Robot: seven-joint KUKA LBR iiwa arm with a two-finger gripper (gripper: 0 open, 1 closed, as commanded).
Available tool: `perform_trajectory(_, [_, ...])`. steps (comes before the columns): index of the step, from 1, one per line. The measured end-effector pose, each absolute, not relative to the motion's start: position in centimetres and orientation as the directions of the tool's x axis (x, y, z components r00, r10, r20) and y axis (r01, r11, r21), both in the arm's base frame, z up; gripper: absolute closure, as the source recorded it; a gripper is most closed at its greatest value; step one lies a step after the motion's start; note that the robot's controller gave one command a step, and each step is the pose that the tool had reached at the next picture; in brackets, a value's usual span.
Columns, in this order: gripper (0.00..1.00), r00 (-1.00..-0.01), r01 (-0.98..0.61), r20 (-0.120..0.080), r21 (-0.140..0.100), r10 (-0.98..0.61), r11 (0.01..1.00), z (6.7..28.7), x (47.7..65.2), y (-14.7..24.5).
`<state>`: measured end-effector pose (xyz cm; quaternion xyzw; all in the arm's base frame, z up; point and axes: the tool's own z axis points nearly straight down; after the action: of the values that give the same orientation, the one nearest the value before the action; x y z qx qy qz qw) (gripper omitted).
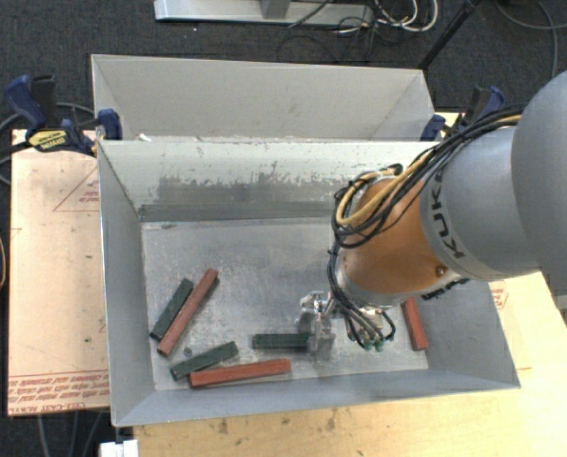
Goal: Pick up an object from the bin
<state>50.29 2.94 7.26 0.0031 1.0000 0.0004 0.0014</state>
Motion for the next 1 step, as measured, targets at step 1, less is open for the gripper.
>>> perform_trajectory(1, [1.00,-0.871,-0.492,-0.007,-0.004,-0.492,0.871,22.40,50.57,-0.76])
